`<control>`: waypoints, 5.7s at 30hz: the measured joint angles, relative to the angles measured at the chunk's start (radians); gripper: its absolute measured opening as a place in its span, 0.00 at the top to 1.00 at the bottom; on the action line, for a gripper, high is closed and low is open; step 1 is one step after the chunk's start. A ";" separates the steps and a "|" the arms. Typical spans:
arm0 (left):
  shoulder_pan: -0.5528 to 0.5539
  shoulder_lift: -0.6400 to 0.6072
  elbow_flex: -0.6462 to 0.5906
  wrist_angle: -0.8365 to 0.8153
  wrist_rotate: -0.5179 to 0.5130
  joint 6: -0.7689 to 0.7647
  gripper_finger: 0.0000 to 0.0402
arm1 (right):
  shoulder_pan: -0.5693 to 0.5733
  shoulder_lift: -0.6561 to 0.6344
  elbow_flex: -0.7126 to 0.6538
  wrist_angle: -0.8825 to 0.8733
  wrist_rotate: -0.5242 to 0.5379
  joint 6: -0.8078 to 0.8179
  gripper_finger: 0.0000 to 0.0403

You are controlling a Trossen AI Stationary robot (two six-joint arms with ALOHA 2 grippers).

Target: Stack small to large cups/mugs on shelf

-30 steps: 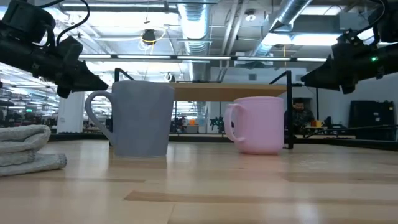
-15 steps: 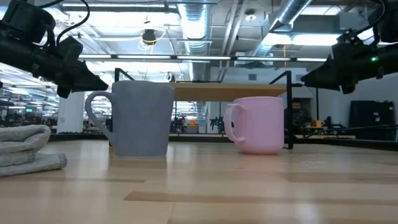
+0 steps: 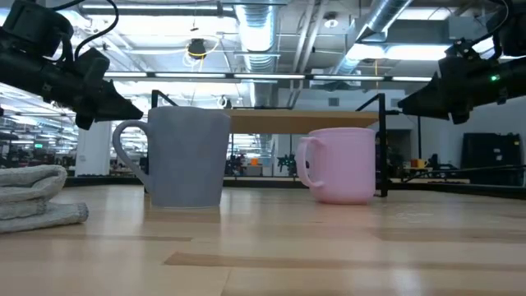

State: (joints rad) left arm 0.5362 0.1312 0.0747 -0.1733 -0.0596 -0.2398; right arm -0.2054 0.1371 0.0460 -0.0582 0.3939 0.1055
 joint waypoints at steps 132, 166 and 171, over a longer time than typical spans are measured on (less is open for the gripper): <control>0.000 0.000 0.000 0.007 -0.016 -0.034 0.92 | 0.145 0.323 0.627 -0.035 -0.289 -0.010 0.46; 0.000 0.000 0.000 0.007 -0.016 -0.033 0.92 | 0.742 0.911 1.095 -0.872 -0.427 0.489 0.46; 0.000 0.000 0.000 0.007 -0.017 -0.015 0.92 | 0.815 1.017 1.179 -1.070 -0.444 0.555 0.46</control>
State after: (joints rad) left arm 0.5365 0.1310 0.0750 -0.1665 -0.0765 -0.2548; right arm 0.6092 1.1539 1.2251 -1.1284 -0.0505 0.6609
